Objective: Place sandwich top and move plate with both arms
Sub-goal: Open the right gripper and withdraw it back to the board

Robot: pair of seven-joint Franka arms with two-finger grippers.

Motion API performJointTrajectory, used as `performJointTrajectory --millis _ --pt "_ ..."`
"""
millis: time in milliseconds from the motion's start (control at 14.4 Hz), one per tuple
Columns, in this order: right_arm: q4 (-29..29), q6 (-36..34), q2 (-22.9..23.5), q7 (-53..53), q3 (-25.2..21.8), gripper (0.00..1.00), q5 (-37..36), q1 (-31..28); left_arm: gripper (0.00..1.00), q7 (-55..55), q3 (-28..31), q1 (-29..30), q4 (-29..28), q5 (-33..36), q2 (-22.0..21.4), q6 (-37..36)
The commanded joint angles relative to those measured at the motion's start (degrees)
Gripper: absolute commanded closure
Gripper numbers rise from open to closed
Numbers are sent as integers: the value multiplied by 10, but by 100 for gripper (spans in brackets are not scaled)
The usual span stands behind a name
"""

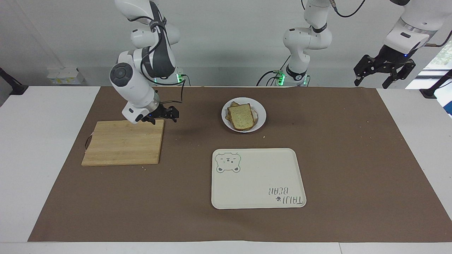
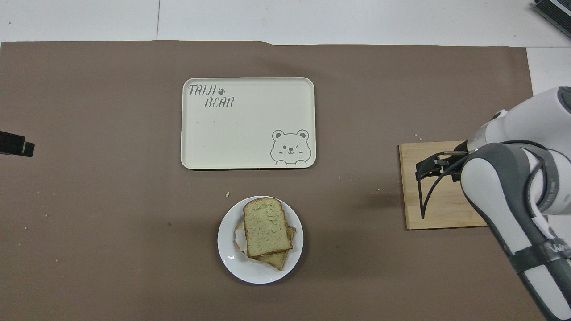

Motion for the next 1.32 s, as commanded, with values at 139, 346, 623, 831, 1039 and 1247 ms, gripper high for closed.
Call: performJointTrajectory --millis 139,346,623,831,1039,1247 --pt "68 -7 -5 -2 4 0 -52 -11 0 -5 -4 0 -10 4 -8 -3" --pt "81 -8 -36 -1 4 0 -51 -22 0 -6 -4 1 -10 4 -9 -3" --pt "82 -9 -80 -2 3 0 -53 -30 0 1 -4 5 -17 -10 -14 0" --pt "123 -59 -81 -3 3 0 -52 -34 0 1 -2 8 -18 -32 -14 6" --pt "194 -144 -81 -1 4 0 -63 -41 0 3 -2 9 -20 -58 -14 14" --pt "189 -148 -87 0 5 0 -64 -41 0 10 -2 3 -44 -92 -24 35"
